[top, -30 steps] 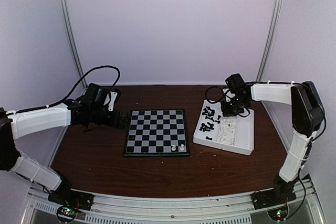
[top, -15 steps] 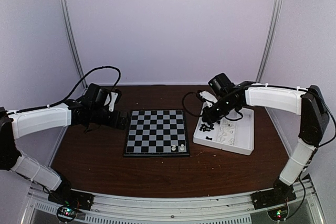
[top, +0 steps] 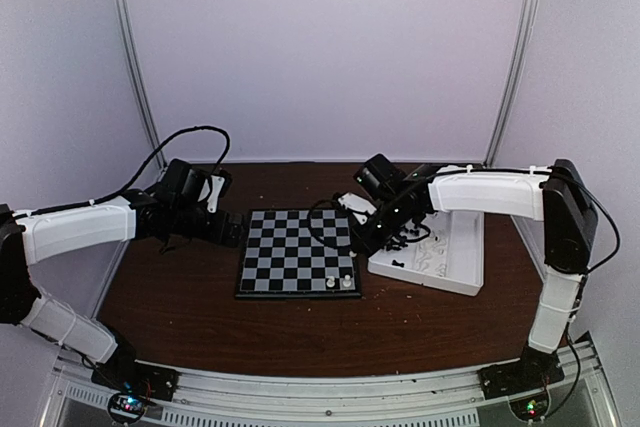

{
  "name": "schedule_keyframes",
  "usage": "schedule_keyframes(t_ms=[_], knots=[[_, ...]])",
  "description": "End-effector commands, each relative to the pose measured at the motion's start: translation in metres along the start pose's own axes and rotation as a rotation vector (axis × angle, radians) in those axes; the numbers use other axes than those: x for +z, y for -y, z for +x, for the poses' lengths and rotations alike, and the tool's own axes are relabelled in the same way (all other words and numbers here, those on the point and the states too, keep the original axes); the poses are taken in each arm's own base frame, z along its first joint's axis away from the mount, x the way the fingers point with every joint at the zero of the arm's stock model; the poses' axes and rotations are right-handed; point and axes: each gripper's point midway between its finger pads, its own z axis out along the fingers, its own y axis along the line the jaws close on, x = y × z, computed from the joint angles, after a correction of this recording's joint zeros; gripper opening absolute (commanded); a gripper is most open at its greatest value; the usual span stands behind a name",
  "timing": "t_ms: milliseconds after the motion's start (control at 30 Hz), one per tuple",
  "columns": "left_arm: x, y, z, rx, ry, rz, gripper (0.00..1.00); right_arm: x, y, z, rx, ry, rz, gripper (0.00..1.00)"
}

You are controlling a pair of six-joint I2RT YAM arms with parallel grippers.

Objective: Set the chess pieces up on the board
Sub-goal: Place the chess piece on the chessboard.

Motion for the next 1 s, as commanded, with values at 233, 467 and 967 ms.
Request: schedule_keyframes(t_ms=[233, 467, 967], knots=[[-0.002, 0.001, -0.015, 0.001, 0.047, 0.007, 0.98, 0.018, -0.015, 0.003, -0.09, -0.063, 0.006, 0.03], [0.0, 0.0, -0.012, -0.003, 0.041, 0.002, 0.98, 0.029, -0.018, 0.007, -0.113, -0.095, 0.007, 0.03], [-0.002, -0.002, -0.011, 0.002, 0.045, -0.009, 0.98, 0.043, -0.02, 0.013, -0.137, -0.134, 0.005, 0.04]])
